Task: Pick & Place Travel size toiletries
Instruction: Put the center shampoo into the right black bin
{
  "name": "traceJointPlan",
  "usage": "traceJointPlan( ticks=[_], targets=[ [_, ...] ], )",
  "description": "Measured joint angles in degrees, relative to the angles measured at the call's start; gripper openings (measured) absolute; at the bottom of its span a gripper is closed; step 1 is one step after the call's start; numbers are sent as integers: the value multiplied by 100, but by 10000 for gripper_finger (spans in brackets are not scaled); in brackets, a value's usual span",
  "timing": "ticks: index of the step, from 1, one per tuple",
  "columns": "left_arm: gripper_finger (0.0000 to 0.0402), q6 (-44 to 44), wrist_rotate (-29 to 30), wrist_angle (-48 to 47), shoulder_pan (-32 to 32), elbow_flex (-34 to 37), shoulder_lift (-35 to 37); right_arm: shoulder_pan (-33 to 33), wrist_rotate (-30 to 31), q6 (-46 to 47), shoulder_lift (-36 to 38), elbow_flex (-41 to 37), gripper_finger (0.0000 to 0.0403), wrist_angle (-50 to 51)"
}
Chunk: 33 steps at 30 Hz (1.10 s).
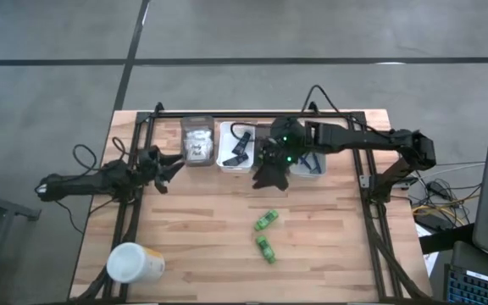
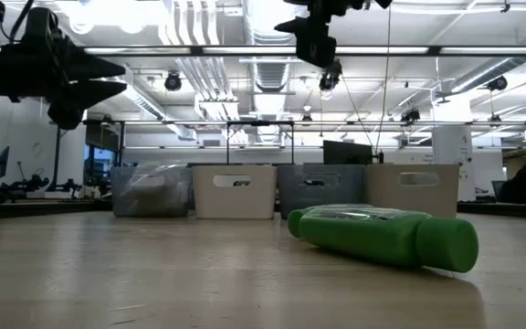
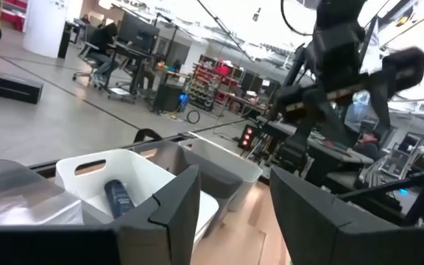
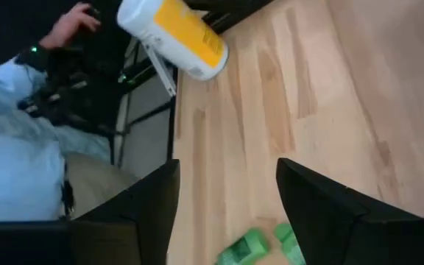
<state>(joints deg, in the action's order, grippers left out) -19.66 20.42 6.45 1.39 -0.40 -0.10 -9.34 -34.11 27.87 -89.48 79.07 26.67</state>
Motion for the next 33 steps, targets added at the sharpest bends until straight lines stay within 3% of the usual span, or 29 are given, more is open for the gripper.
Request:
traceJointPlan(
  ticks=[4,10,18,27,33],
  targets=[
    [169,-2,-14,-56,0,2,0,244,84,490,21,0,221,43],
    [171,-2,-14,-122,-4,4,0,747,415,-110,1,-2,223,825],
    [171,-2,-14,-118,-4,7,1,1224,487,-65,-4,-2,211,910],
    [171,-2,-16,-153,-33,7,2,1601,1120,238,-338,-7,219,912],
    [170,-2,-12,-268,-142,7,2,1633,1876,614,-452,-9,233,846]
  ],
)
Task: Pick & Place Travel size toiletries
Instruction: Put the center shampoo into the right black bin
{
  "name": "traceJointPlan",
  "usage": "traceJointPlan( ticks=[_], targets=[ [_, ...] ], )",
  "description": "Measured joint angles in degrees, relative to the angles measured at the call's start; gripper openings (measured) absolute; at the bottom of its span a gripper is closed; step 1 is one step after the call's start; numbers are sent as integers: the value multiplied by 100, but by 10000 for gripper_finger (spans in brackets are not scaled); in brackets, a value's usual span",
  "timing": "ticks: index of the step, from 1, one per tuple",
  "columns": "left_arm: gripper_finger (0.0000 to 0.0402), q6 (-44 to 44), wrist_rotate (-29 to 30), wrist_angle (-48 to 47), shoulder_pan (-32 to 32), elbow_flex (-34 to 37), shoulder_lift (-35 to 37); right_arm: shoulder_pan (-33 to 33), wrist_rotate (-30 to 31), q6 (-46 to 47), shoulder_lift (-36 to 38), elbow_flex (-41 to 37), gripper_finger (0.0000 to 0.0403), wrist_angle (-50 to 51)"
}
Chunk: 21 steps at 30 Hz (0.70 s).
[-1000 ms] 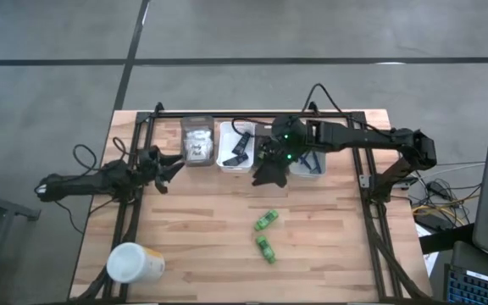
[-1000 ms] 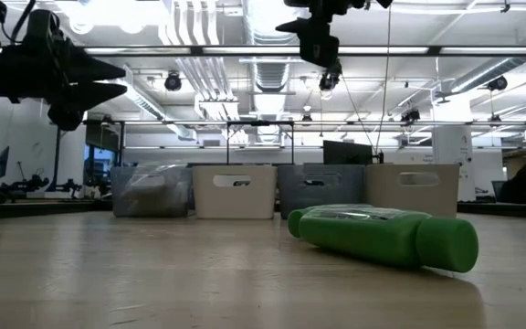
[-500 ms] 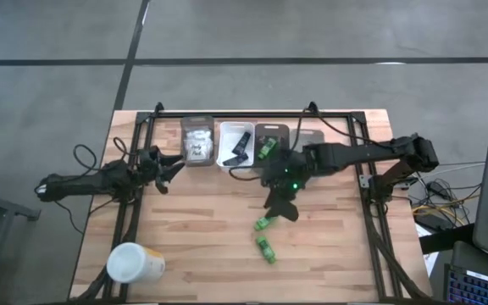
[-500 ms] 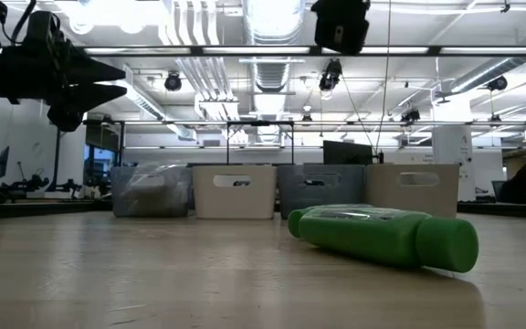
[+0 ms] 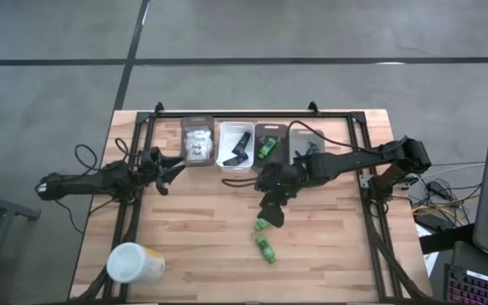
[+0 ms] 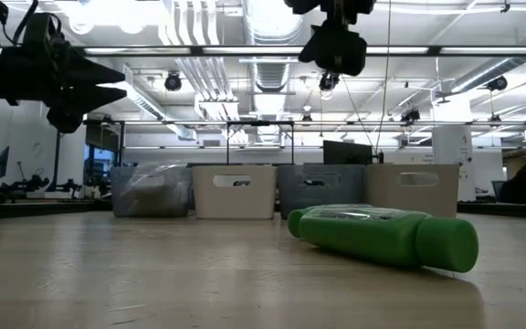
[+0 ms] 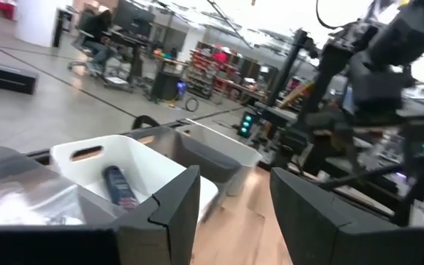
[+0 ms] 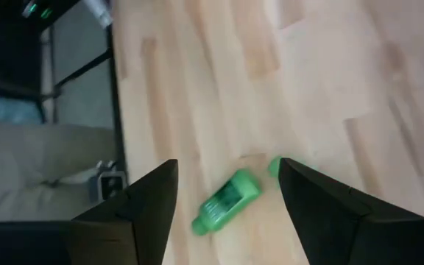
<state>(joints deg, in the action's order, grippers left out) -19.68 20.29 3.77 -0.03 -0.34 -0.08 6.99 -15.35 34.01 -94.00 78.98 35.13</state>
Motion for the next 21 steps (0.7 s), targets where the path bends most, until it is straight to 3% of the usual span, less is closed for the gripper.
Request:
traceJointPlan(
  ticks=[9,18,21],
  targets=[
    [171,-1,-6,-33,-164,-16,-72,-25,1255,617,11,0,263,-79],
    [171,0,-9,-35,-164,-22,-83,-44,1411,1050,11,0,284,-107],
    [171,652,-100,-37,-158,-23,-87,-42,1407,1403,11,0,292,-117]
  ],
)
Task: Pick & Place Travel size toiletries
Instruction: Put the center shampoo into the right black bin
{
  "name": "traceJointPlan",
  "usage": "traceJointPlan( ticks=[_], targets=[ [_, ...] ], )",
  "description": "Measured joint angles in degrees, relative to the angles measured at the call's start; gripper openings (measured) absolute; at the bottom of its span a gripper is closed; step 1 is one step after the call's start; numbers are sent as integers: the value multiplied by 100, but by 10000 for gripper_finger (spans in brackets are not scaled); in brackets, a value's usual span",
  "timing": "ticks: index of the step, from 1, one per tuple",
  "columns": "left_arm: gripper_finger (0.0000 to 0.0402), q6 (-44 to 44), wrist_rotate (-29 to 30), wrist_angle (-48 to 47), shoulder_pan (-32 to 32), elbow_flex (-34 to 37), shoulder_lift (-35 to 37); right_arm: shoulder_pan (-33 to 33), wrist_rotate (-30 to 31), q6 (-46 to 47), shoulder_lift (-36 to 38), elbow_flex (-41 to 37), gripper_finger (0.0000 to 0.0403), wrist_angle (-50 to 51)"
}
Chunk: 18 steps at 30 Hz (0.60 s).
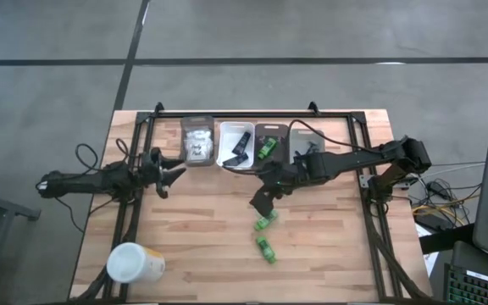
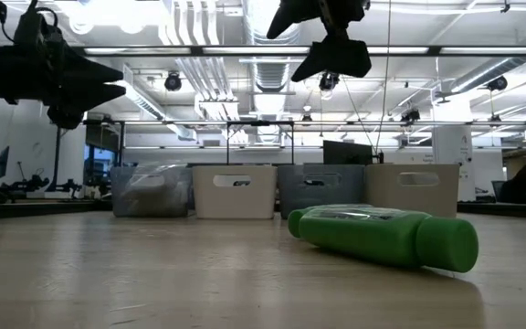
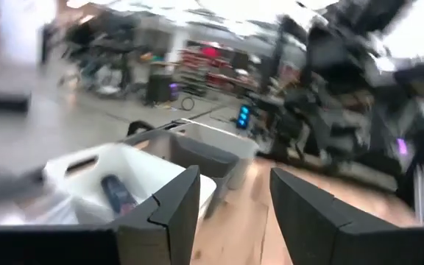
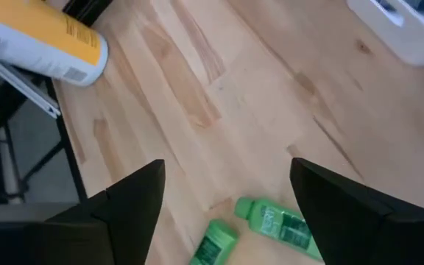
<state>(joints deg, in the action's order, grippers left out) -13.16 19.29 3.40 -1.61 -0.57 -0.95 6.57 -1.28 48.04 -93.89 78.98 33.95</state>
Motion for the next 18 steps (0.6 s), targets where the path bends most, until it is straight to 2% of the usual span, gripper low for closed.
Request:
traceJointPlan(
  ticks=[4,9,12,18],
  targets=[
    [170,1187,-1055,2,-2,0,-42,0,-2,187,0,0,304,-2],
    [172,835,-2329,-149,0,0,-71,2,-2,119,0,0,320,-2],
    [172,808,-2377,-192,0,-1,-72,0,-4,115,0,0,329,-2],
    [172,817,-1975,-125,2,-3,-72,33,-27,565,0,0,348,-7]
  ],
)
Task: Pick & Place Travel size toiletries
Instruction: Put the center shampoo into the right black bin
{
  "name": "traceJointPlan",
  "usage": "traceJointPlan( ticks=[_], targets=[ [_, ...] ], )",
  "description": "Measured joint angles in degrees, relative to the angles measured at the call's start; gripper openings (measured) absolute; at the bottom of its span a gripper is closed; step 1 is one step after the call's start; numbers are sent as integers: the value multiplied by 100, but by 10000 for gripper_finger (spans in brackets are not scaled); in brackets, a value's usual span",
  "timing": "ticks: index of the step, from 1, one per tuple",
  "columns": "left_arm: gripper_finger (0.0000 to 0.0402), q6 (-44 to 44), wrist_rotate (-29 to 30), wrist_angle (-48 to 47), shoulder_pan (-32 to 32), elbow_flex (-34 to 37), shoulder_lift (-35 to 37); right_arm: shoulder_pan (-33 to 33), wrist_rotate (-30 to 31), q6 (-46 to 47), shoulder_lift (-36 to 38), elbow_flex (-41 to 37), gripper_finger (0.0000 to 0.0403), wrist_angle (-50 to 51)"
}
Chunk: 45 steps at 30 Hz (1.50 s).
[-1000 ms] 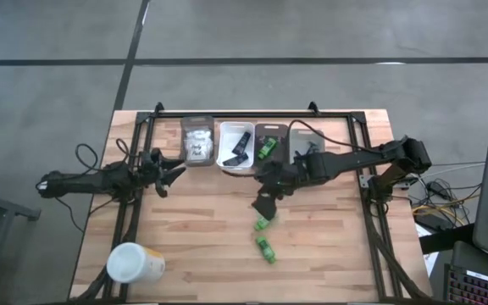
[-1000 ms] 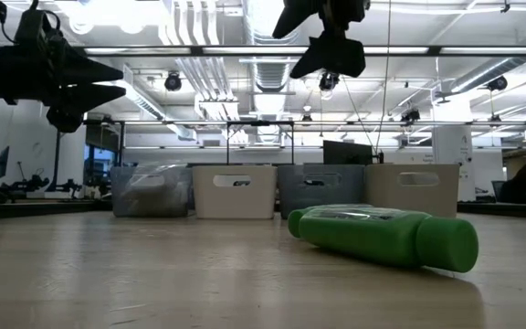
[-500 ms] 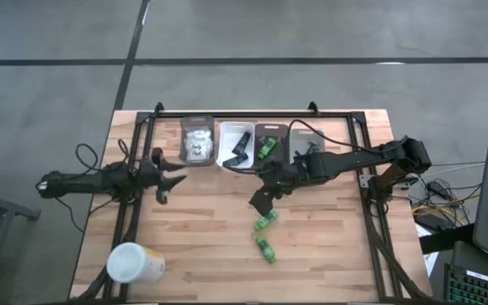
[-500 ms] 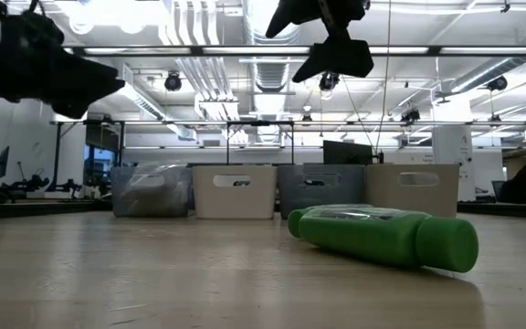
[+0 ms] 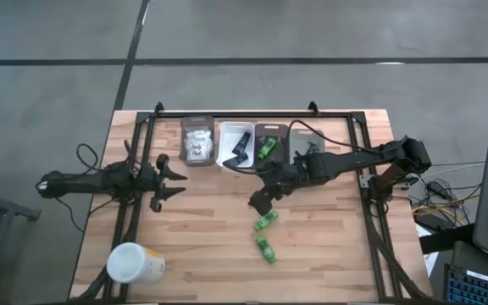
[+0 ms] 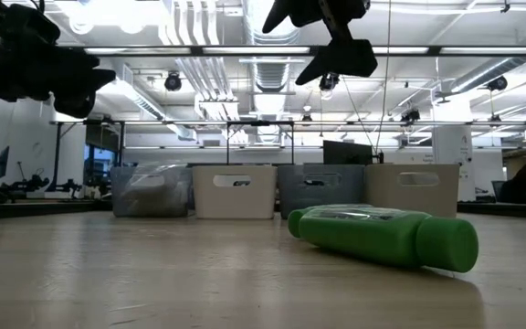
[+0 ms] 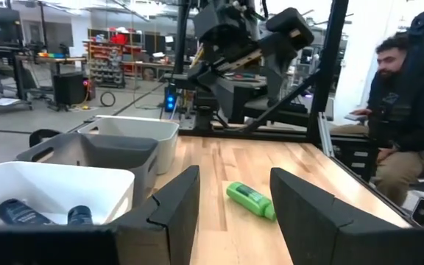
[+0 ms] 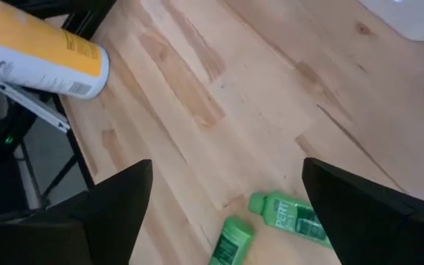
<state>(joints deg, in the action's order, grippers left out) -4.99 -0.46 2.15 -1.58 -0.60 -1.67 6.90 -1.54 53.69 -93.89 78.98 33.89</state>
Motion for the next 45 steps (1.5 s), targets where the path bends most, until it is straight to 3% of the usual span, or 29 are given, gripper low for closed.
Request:
traceJointPlan(
  ticks=[6,15,25,33,45],
  targets=[
    [172,0,1,-22,0,0,0,14,-235,-771,0,0,358,8],
    [172,2,5,-20,0,0,0,363,750,-3939,2,0,314,328],
    [172,4,10,-19,0,0,0,787,756,-6731,-198,7,327,888],
    [172,4,10,-59,0,0,-2,942,448,-7025,-870,9,361,943],
    [172,7,10,-67,0,-2,-7,933,454,-7174,-1583,8,363,864]
  ],
)
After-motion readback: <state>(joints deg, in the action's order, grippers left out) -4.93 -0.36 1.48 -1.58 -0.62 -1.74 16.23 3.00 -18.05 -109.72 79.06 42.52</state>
